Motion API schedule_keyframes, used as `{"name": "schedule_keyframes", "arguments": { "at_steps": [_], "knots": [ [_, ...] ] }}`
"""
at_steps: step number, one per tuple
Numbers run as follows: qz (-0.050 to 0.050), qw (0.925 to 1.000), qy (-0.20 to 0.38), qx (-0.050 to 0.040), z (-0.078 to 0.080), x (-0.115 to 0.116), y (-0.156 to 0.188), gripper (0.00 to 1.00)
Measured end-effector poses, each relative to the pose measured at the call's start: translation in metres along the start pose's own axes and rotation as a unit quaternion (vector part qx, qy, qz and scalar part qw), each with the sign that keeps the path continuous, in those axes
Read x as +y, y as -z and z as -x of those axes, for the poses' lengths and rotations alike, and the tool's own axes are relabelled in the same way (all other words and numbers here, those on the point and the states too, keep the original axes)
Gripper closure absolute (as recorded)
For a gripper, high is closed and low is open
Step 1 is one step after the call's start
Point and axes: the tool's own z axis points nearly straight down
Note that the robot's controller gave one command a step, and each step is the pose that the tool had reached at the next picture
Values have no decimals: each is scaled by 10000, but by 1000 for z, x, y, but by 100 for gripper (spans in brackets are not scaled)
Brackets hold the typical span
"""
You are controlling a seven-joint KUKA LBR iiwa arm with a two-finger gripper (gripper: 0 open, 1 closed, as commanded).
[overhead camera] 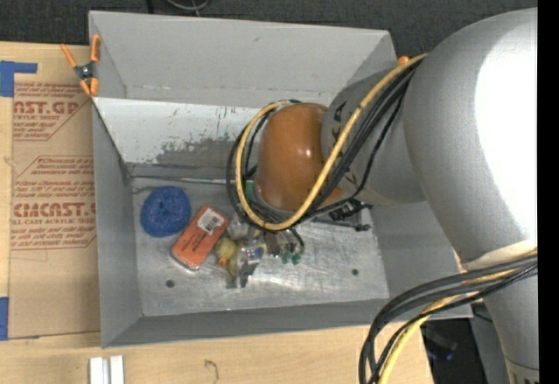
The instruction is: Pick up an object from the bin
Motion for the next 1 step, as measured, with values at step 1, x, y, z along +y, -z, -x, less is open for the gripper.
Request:
{"name": "schedule_keyframes", "arguments": {
  "at_steps": [1],
  "knots": [
    [23,9999,86,-71,2,-8,181,100]
  ]
}}
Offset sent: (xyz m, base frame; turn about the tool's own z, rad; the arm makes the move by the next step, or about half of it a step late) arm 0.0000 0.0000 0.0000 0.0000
